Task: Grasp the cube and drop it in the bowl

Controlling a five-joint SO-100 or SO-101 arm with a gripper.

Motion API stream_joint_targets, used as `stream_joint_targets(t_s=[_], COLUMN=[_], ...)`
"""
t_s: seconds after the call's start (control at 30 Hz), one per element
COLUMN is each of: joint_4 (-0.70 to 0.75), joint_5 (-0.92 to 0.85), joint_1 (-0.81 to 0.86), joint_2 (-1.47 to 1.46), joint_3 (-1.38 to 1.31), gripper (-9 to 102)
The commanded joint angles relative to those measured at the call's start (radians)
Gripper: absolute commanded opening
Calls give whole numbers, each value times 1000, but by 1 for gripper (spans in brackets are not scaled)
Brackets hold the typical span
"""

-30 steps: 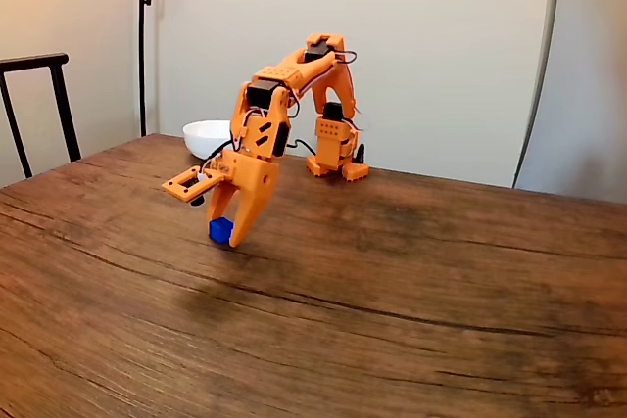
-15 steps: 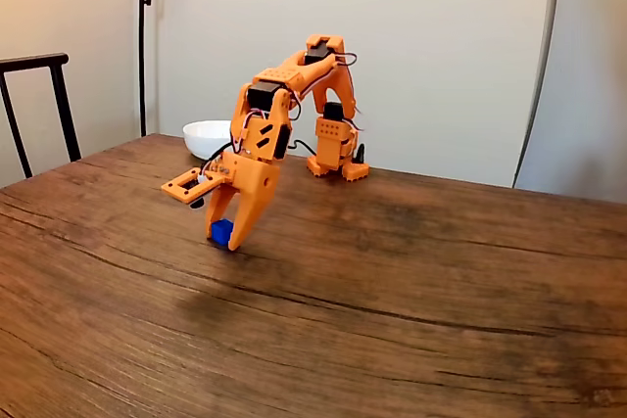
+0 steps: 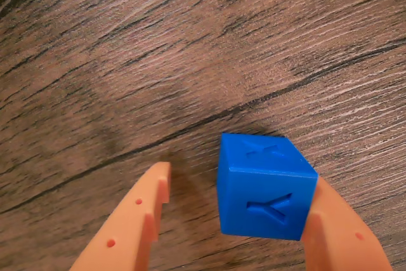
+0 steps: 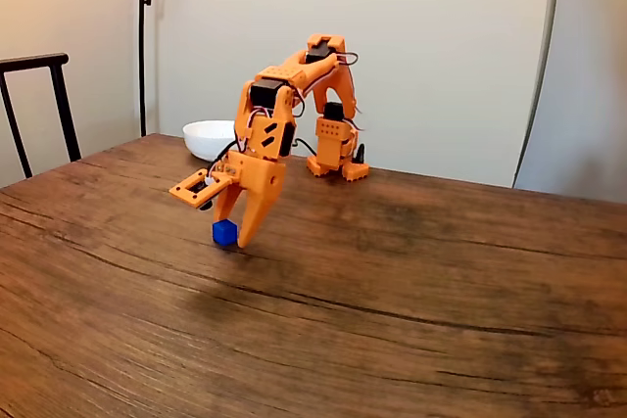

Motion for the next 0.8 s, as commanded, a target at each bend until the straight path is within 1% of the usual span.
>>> stream_joint_targets(t_s=[0.0,0.1,0.23,0.3,0.77], joint_4=[9,9,8,8,18], joint_5=[2,2,0,0,2], joint_1=[-6,-6,-6,-6,-6], joint_2=[-3,-8,-11,-12,2], joint_3=[5,5,5,5,-12], gripper=[24,22,10,7,5])
